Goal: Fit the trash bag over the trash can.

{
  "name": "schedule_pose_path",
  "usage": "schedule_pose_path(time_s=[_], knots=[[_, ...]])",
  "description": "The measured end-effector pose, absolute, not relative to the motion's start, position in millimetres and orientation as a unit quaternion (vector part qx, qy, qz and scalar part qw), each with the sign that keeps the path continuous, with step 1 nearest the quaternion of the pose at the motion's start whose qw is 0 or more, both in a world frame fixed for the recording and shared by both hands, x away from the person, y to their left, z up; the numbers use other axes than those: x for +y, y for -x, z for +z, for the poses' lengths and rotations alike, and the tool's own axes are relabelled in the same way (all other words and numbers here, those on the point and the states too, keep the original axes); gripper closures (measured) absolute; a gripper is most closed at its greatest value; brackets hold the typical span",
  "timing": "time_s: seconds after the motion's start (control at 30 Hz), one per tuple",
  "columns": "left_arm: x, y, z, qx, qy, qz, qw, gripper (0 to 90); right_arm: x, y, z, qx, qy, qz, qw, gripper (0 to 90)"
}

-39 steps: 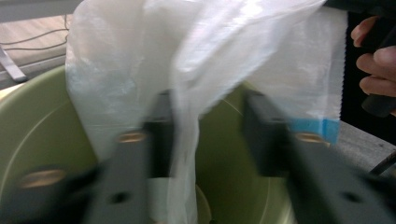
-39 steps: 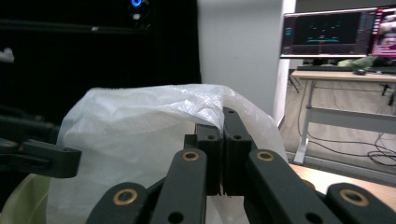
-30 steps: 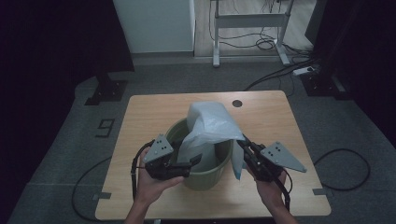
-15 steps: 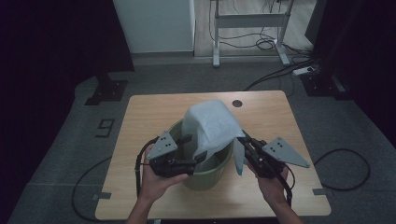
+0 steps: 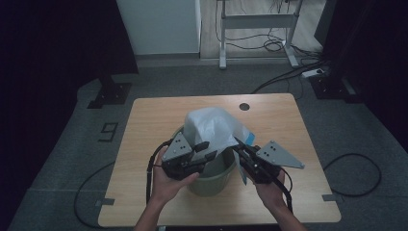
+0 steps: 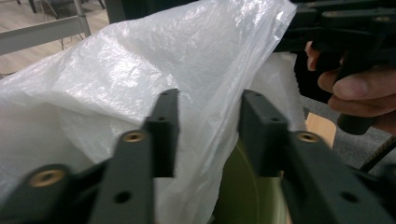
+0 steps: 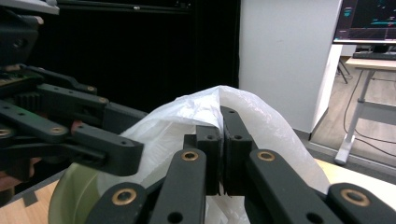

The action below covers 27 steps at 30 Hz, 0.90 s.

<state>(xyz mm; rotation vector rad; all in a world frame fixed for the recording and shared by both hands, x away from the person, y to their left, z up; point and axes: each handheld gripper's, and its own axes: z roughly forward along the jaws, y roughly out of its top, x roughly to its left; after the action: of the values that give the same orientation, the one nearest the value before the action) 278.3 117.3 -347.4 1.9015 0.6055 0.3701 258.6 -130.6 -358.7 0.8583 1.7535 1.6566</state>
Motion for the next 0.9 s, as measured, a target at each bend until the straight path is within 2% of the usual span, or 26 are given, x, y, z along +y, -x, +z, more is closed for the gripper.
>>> schedule_pose_path(time_s=[0.2, 0.27, 0.3, 0.4, 0.53, 0.9], knots=[[122.8, -279.8, -350.1, 0.242, -0.785, 0.145, 0.551, 85.8, -129.8, -258.9, -360.9, 0.658, -0.319, 0.623, 0.277, 84.0], [125.1, -279.5, -349.5, 0.241, -0.78, 0.147, 0.559, 89.9, -129.7, -258.5, -362.8, 0.658, -0.319, 0.624, 0.275, 77.9], [126.4, -279.9, -349.2, 0.242, -0.777, 0.146, 0.563, 90.0, -129.5, -257.8, -364.7, 0.658, -0.321, 0.623, 0.276, 70.4], [134.1, -281.7, -348.5, 0.258, -0.763, 0.148, 0.574, 90.0, -129.5, -254.3, -370.0, 0.656, -0.329, 0.617, 0.284, 56.5], [146.3, -283.6, -350.0, 0.287, -0.743, 0.153, 0.586, 90.0, -132.8, -243.4, -382.0, 0.658, -0.341, 0.602, 0.297, 43.7], [172.5, -283.3, -352.7, 0.327, -0.714, 0.16, 0.599, 90.0, -146.2, -227.9, -397.2, 0.671, -0.338, 0.594, 0.289, 38.7]])
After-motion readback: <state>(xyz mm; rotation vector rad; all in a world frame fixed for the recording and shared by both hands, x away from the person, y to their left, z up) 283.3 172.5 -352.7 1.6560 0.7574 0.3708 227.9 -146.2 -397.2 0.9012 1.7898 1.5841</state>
